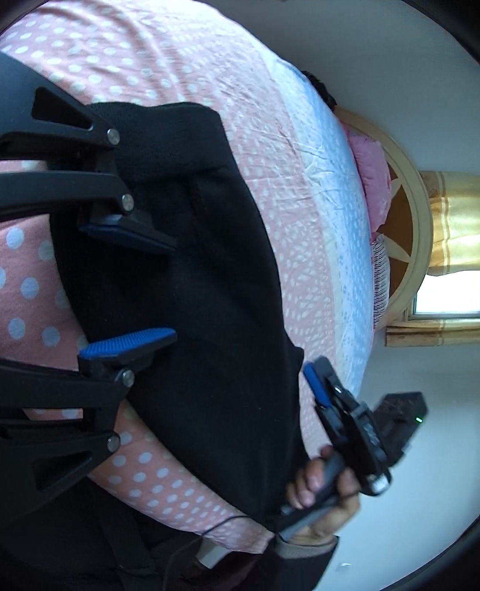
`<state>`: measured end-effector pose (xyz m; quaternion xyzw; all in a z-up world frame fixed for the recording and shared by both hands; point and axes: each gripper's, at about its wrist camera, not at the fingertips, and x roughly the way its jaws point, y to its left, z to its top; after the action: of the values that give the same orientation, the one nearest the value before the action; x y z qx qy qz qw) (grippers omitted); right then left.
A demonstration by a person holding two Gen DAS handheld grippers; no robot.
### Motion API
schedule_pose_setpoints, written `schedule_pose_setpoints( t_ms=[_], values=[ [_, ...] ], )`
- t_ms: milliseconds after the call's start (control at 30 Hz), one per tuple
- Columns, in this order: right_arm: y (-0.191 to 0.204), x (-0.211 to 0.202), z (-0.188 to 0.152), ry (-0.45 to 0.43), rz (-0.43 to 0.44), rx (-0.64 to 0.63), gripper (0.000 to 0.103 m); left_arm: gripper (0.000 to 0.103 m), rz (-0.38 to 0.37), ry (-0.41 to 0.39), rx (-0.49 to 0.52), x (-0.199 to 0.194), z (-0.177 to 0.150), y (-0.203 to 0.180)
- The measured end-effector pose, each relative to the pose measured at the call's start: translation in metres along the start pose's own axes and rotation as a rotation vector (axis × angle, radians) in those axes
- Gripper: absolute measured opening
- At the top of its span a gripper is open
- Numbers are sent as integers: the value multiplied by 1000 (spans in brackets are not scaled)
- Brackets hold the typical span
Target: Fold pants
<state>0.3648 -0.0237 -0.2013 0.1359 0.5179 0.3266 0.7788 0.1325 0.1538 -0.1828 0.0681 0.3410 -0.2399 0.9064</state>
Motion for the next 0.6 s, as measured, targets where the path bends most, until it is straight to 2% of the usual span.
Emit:
schedule_pose_setpoints(
  t_ms=[67,100,200,233,267,300,367,467,533,600],
  values=[
    [1,3,1,-12,-42,-11,5,45,-4,-4,-6,0,0,1],
    [-2,11,0,12,-59,-11,5,46,-1,-9,-2,0,-1,0],
    [-1,7,-4,6,-45,-37,6,47,6,-30,7,-1,-5,-4],
    [0,1,-6,0,-34,-40,8,47,1,-37,1,-1,-6,-3],
    [-1,-6,-7,-5,-28,-40,17,47,-3,-41,-6,-1,-7,-2],
    [-3,-20,-10,-22,-28,-40,31,47,-4,-44,-12,-1,-7,-2],
    [-13,-58,-22,-78,-23,-35,43,47,7,-40,-8,-3,-5,-3],
    [-35,-113,-46,-131,-68,-42,43,48,16,-40,13,-10,2,-11],
    [-59,-162,-69,-174,-139,-25,43,48,-4,-54,35,-12,11,-23],
    [-94,-220,-101,-229,-213,46,43,48,-25,-60,72,-13,18,-40]
  ],
)
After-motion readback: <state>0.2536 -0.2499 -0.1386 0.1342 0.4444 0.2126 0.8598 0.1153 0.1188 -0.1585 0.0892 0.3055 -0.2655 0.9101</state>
